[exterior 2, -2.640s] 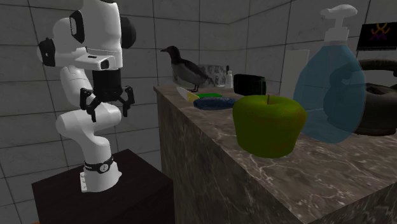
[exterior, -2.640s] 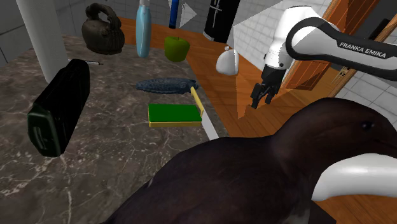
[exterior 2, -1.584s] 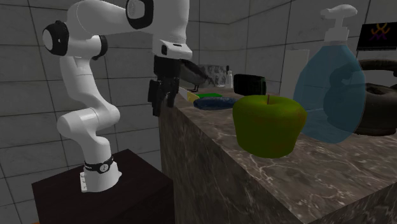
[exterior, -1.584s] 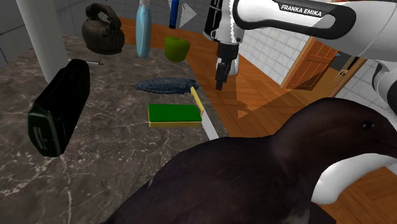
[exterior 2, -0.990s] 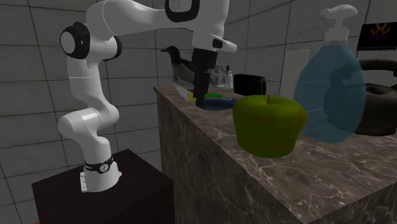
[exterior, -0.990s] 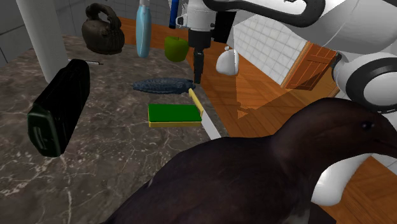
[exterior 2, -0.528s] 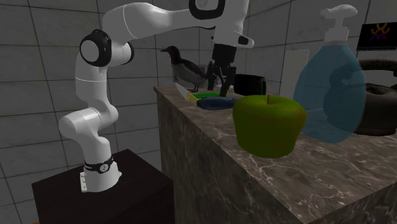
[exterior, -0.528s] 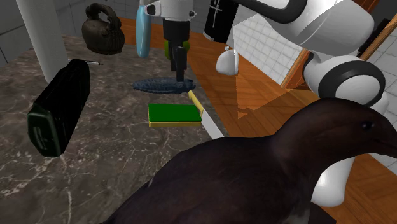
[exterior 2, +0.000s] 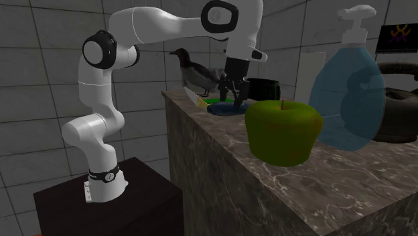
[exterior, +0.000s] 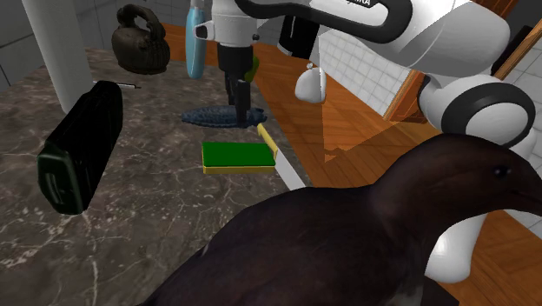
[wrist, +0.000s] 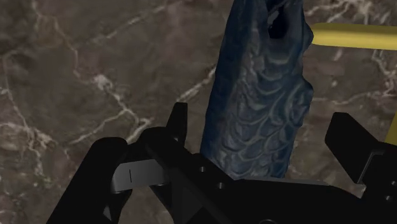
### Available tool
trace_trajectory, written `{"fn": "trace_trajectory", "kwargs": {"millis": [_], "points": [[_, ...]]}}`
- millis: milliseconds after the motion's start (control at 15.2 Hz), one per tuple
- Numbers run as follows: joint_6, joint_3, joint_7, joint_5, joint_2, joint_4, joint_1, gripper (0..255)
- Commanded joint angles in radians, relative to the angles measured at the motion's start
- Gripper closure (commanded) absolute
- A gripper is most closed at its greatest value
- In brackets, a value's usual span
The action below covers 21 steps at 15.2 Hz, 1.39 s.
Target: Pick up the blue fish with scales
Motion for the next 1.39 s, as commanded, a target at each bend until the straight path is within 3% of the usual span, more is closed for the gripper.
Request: {"fn": "trace_trajectory", "kwargs": {"millis": [0, 66, 660, 1320], "points": [[0.012, 0.0, -0.001, 0.001, -0.004, -0.015, -0.001, 0], [0.013, 0.0, -0.001, 0.001, -0.004, -0.016, -0.001, 255], [0.012, -0.001, -0.001, 0.001, -0.003, -0.015, -0.001, 255], [-0.159, 0.003, 0.003, -0.013, 0.07, 0.228, 0.012, 255]]}}
